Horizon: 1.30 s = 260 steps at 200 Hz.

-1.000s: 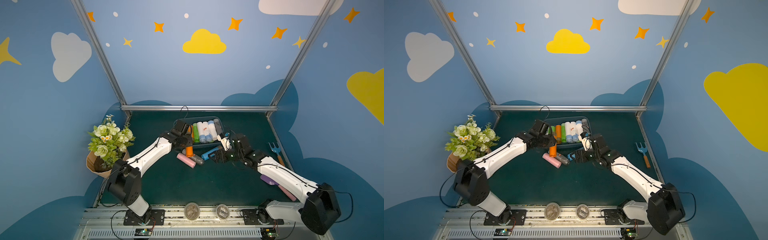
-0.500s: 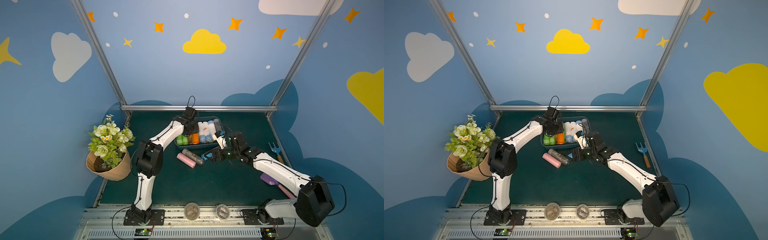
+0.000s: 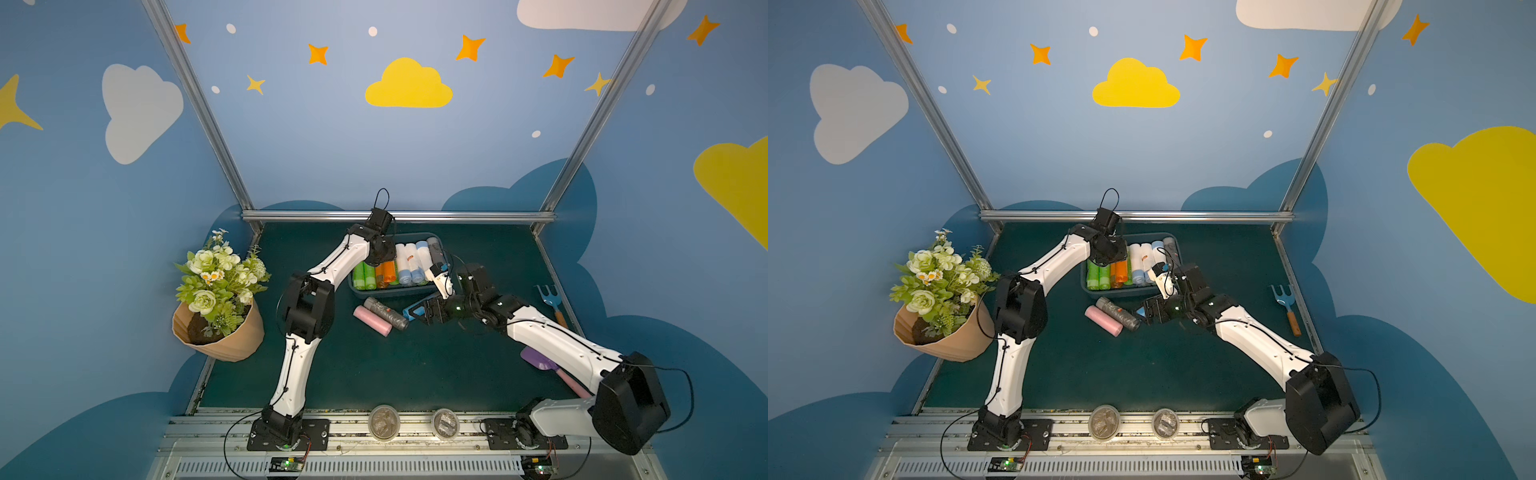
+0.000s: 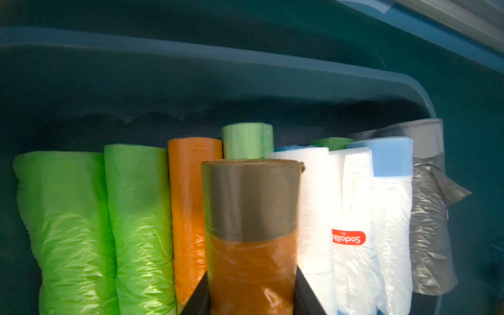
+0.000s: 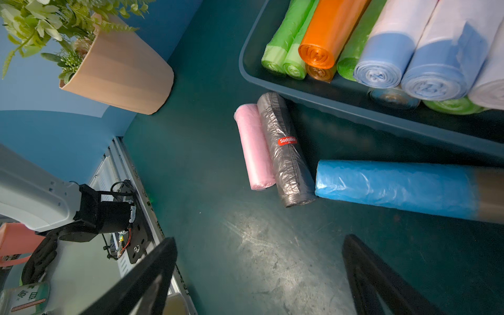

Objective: Put the roll of trash bags into the storage box
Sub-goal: Place the roll of trash bags in the storage box.

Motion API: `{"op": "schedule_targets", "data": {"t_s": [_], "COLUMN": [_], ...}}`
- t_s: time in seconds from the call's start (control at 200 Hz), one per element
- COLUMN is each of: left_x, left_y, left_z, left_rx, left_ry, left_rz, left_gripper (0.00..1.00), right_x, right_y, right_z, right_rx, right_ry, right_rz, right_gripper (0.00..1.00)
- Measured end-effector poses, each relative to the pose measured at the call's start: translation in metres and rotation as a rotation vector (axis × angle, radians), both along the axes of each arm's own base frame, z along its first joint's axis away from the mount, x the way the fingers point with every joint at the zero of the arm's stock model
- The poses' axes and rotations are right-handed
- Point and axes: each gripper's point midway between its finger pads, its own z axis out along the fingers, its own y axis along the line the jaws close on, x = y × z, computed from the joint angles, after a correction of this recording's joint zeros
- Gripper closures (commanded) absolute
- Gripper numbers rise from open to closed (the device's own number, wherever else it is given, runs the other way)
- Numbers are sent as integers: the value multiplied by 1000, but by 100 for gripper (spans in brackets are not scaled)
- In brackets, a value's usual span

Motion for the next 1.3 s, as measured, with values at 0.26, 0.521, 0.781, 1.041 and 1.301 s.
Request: {"op": "schedule_targets", "data": {"t_s": [0.26, 0.521, 0.781, 1.041, 1.301], "left_x": [5, 6, 10, 12, 12], "left_y": [-4, -4, -6, -3, -2], "left_z": [-8, -20, -21, -28, -29], "left_rx": [-5, 4, 3, 10, 14], "left_ry": [12, 36, 33, 43, 46], "left_rz": [-6, -4, -3, 2, 0], "left_gripper": [61, 59, 58, 53, 46], "right_x": [0, 0, -1, -2, 0], "right_y": [0, -2, -1, -1, -6], "right_z": [-2, -4, -6, -10, -15], "right_rx": [-12, -23, -26, -37, -67], "right_ry": [1, 5, 10, 22, 24], "right_rz": [-10, -15, -13, -12, -36], "right_gripper": [8, 7, 7, 8, 8]}}
